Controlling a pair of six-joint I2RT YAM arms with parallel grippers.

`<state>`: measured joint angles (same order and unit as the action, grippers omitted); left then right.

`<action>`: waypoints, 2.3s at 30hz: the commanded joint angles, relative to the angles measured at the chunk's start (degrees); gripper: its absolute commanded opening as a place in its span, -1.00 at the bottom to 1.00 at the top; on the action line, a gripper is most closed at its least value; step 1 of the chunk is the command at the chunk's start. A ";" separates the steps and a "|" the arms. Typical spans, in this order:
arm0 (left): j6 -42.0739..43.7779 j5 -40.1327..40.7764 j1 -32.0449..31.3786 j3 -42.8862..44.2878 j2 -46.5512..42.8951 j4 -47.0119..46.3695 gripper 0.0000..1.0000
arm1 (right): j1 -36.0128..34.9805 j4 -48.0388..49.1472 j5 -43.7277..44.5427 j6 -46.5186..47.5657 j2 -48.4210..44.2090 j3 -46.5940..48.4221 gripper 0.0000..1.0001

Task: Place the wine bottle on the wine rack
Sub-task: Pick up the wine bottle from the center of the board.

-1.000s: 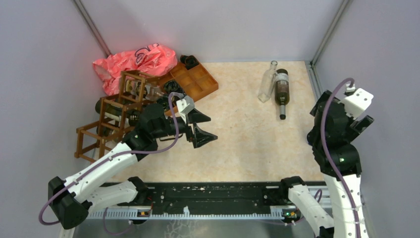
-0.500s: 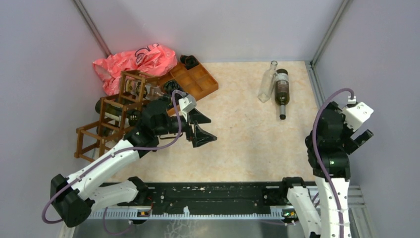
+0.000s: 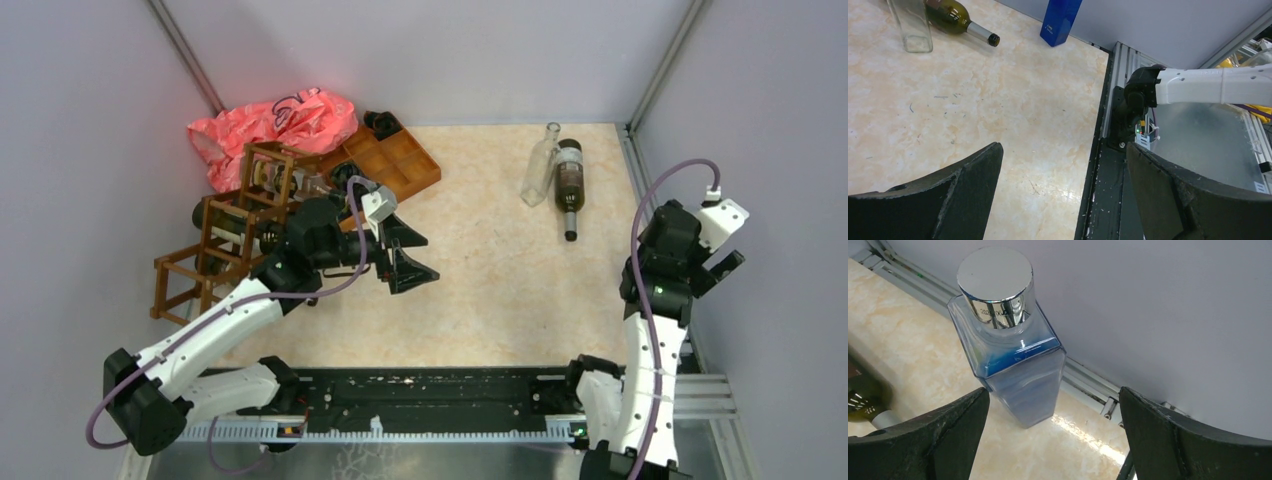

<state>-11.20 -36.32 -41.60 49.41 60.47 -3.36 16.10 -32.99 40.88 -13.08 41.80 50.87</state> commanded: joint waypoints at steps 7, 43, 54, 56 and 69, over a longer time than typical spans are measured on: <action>-3.89 -2.40 0.27 1.93 0.54 -3.35 0.97 | 4.54 15.88 -7.61 0.99 -0.16 -8.08 0.97; -2.49 -1.77 0.28 -3.01 -6.52 -1.45 0.97 | 0.02 9.34 -23.14 3.20 -6.93 -0.71 -1.00; -1.28 -7.37 0.30 -5.96 -0.82 -11.34 0.97 | -6.51 1.98 -43.28 -9.26 -7.66 5.29 -1.00; -2.78 -7.37 0.30 -6.32 0.75 -13.79 0.97 | -7.04 4.11 -48.62 -13.23 -7.91 3.27 -1.00; 1.41 -5.06 -0.76 -6.62 9.87 -19.86 0.97 | -9.38 25.94 -66.50 -36.12 -10.64 -18.22 -1.00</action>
<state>-14.83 -42.44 -41.87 43.35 68.66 -19.79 7.57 -25.98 -17.58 -38.15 33.61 33.89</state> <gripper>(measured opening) 0.987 0.610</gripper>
